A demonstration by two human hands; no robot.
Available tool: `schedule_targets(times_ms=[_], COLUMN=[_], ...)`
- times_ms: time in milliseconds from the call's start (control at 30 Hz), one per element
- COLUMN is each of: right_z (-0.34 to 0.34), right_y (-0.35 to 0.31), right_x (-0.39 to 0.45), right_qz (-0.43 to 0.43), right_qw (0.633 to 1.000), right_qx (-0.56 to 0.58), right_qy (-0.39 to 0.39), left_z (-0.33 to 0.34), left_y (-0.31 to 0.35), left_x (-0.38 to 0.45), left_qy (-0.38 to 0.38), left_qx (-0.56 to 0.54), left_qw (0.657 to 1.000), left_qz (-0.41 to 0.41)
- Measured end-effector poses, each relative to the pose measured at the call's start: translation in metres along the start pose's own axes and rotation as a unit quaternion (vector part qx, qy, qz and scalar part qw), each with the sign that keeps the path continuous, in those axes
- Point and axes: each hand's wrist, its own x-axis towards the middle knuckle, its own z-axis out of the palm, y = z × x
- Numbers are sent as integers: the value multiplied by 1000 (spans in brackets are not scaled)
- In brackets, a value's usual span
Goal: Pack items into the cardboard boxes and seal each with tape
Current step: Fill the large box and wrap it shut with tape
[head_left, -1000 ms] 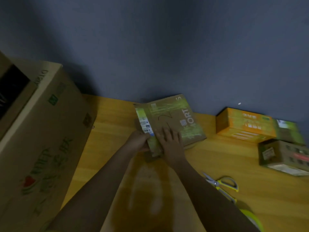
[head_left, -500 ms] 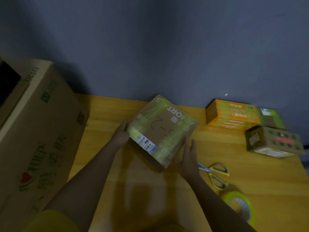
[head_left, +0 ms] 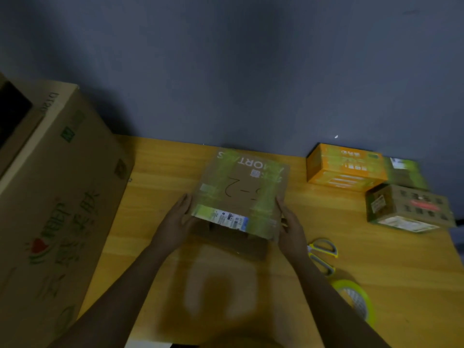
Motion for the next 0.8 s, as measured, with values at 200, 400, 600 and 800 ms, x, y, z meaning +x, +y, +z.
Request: schedule_targets(times_ms=[200, 400, 600, 800], right_z=[-31, -14, -19, -27], right_y=[-18, -64, -79, -91], right_x=[13, 45, 87, 102], right_qz=[-68, 85, 211, 249], right_qw=[994, 996, 967, 951], right_qx=[-80, 3, -5, -3], right_qy=[18, 28, -141, -181], left_z=[-12, -16, -17, -25], left_y=[47, 86, 98, 116], left_x=[-19, 41, 93, 101], left_qy=[169, 172, 68, -103], left_qx=[-59, -113, -74, 89], left_qw=[978, 979, 994, 968], left_qz=[108, -3, -51, -209])
